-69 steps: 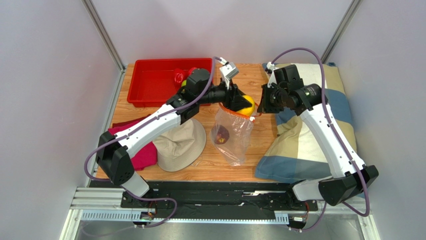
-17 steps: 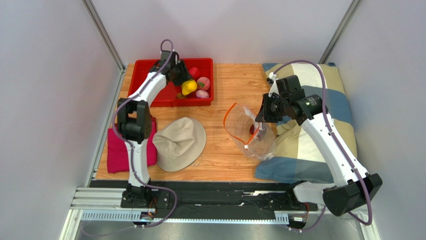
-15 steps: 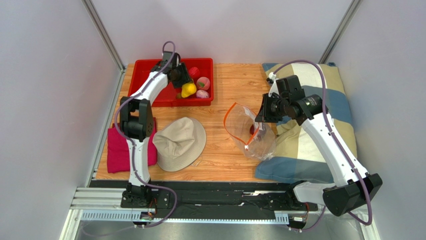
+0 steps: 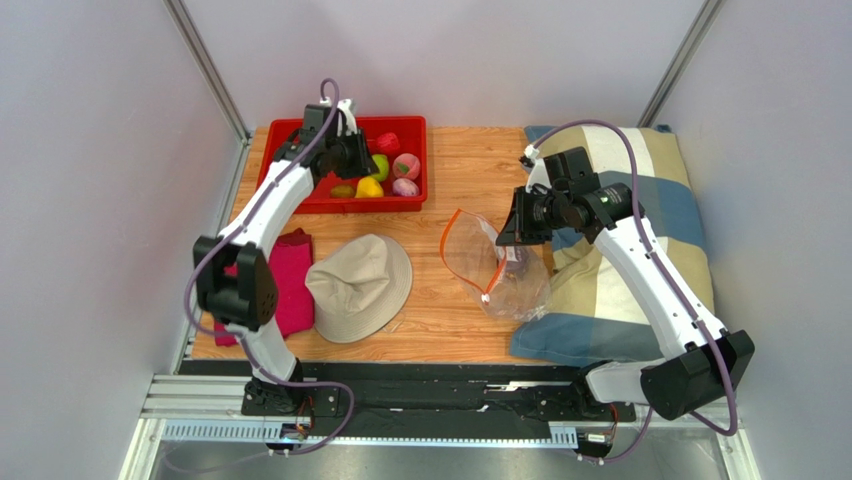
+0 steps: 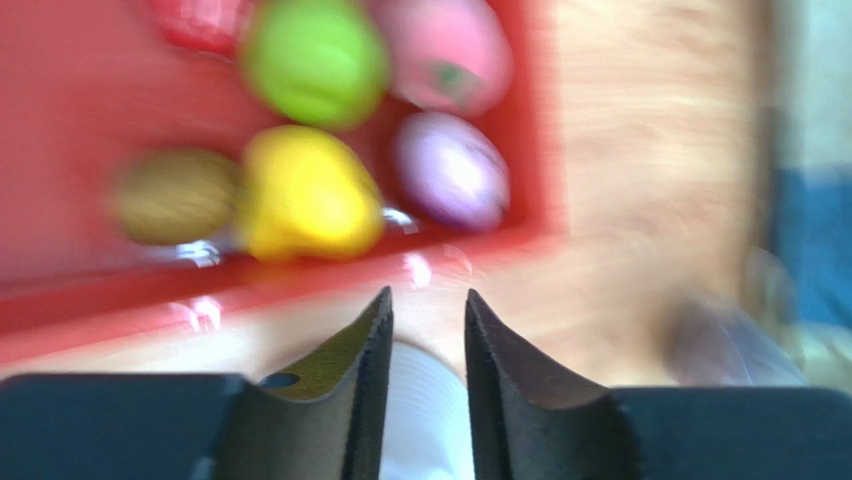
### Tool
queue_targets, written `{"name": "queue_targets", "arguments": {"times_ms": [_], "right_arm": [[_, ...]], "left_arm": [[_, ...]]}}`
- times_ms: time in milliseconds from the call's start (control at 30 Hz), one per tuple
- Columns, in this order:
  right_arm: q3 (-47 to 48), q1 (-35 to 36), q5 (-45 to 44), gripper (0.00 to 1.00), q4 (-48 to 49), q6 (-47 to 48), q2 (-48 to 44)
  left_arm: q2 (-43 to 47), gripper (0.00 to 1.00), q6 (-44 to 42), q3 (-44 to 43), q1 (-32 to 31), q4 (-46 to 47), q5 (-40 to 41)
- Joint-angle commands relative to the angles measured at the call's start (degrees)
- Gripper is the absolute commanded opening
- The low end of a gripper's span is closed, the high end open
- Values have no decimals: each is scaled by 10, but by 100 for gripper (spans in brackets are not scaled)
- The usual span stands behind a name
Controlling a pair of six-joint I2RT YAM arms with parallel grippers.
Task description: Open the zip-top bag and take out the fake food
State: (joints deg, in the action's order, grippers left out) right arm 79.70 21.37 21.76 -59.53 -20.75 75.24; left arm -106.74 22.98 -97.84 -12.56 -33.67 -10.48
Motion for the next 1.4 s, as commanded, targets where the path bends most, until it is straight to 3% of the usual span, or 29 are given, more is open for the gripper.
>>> {"name": "queue_targets", "arguments": {"times_ms": [0,100,167,200,300,700,1000,1200,1367], "right_arm": [[16,9,40,0,37,-6,6],[20,12,48,0,46,-19,13],[27,13,50,0,48,-31,17],[30,14,57,0,51,-35,23],[40,15,71,0,65,-54,27],[13,18,120,0,116,-92,19],[-28,15,106,0,107,-96,4],[-31,11,178,0,160,-136,24],[-28,30,235,0,241,-185,52]], "left_arm": [[181,31,4,156,-76,153,-179],[260,14,36,241,-153,213,-198],[283,10,53,275,-191,227,-185],[298,3,58,285,-229,240,-177],[284,0,61,293,-267,225,-160],[149,3,19,203,-303,121,-125],[47,9,25,122,-330,91,-121],[95,6,62,148,-346,114,-19],[121,4,87,133,-346,67,38]]}}
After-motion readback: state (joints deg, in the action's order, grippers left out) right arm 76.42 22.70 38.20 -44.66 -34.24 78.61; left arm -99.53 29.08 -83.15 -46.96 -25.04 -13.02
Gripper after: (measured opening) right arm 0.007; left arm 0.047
